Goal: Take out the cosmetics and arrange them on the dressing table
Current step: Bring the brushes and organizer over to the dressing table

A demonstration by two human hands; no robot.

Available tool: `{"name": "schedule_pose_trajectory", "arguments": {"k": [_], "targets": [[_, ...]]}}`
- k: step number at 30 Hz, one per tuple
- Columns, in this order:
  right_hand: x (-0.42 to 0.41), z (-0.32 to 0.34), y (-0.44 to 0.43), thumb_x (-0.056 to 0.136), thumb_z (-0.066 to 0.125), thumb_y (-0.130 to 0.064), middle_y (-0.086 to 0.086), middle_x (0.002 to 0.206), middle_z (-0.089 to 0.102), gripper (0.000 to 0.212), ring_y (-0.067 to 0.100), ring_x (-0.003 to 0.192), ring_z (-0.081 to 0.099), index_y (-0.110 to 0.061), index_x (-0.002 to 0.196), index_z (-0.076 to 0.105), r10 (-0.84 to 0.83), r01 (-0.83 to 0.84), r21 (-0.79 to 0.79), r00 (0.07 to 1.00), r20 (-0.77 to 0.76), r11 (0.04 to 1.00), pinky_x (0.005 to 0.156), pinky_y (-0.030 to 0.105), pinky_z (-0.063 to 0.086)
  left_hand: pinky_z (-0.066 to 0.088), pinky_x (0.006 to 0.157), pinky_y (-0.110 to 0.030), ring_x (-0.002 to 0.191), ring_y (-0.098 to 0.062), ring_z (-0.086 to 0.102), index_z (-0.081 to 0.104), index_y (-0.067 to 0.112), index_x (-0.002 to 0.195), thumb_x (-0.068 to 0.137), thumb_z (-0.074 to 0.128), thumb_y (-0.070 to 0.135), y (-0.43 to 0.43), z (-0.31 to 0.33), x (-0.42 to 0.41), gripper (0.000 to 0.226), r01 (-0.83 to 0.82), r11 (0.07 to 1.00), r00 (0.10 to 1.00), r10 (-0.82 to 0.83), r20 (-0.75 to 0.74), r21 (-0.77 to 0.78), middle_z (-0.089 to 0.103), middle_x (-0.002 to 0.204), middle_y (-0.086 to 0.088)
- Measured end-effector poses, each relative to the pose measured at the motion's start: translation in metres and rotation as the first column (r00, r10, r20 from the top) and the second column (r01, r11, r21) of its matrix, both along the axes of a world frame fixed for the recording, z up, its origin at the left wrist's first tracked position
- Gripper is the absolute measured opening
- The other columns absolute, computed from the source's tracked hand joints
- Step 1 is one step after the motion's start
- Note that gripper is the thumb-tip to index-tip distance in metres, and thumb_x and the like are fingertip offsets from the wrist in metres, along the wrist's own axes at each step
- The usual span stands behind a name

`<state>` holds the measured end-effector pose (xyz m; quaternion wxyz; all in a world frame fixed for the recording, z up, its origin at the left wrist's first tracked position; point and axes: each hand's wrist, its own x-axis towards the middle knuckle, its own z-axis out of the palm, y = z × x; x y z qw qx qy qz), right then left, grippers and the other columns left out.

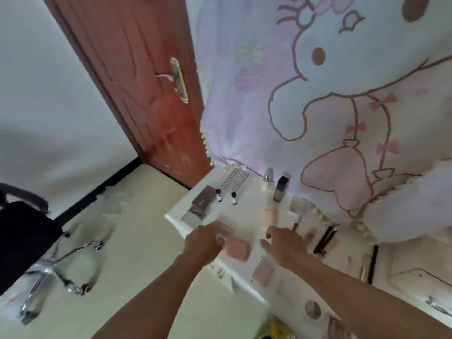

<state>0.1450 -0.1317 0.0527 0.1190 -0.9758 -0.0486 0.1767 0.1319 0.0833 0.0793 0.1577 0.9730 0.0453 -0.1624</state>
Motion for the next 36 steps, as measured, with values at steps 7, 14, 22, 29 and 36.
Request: {"name": "schedule_pose_trajectory", "arguments": {"k": [7,14,22,29,36], "targets": [[-0.100,0.017,0.189,0.095,0.046,-0.046,0.002,0.112,0.067,0.036,0.025,0.104,0.063,-0.020,0.116,0.058,0.421,-0.421,-0.019,0.907,0.015,0.907,0.082,0.031,0.049,0.044,0.088,-0.030,0.112,-0.025,0.057,0.054,0.022,0.121,0.094,0.048,0.036,0.187,0.023,-0.206,0.031,-0.375,0.918,0.920,0.386,-0.068,0.131,0.060,0.122,-0.006],[-0.218,0.044,0.399,0.093,0.049,-0.044,0.004,0.116,0.065,0.034,0.027,0.107,0.061,-0.022,0.118,0.057,0.776,-0.777,0.016,0.630,0.013,0.630,0.084,0.030,0.045,0.044,0.085,-0.029,0.110,-0.024,0.058,0.056,0.022,0.121,0.094,0.049,0.037,0.334,0.059,-0.417,0.032,-0.773,0.616,0.621,0.784,-0.018,0.153,0.061,0.120,-0.004],[-0.333,0.025,0.588,0.093,0.047,-0.040,0.002,0.120,0.062,0.033,0.025,0.109,0.059,-0.019,0.116,0.056,0.962,-0.964,-0.021,0.266,-0.057,0.265,0.084,0.031,0.045,0.045,0.085,-0.028,0.110,-0.021,0.059,0.056,0.022,0.121,0.094,0.050,0.037,0.415,0.029,-0.580,0.032,-0.934,0.315,0.298,0.947,-0.121,0.168,0.061,0.121,-0.002],[-0.418,0.014,0.790,0.094,0.045,-0.036,0.003,0.123,0.060,0.032,0.025,0.111,0.057,-0.019,0.119,0.054,0.992,-0.997,-0.072,-0.020,-0.121,-0.029,0.080,0.031,0.040,0.046,0.084,-0.030,0.109,-0.022,0.058,0.055,0.021,0.123,0.095,0.048,0.037,0.546,0.026,-0.664,0.033,-0.983,0.027,0.003,0.991,-0.135,0.182,0.060,0.120,-0.004],[-0.541,0.024,0.941,0.094,0.044,-0.036,0.005,0.124,0.061,0.035,0.028,0.112,0.058,-0.019,0.122,0.054,0.945,-0.935,-0.140,-0.318,-0.083,-0.327,0.087,0.033,0.044,0.043,0.077,-0.029,0.106,-0.024,0.059,0.055,0.020,0.122,0.095,0.048,0.038,0.613,0.025,-0.765,0.033,-0.958,-0.262,-0.275,0.954,-0.116,0.112,0.060,0.118,-0.004]]}}
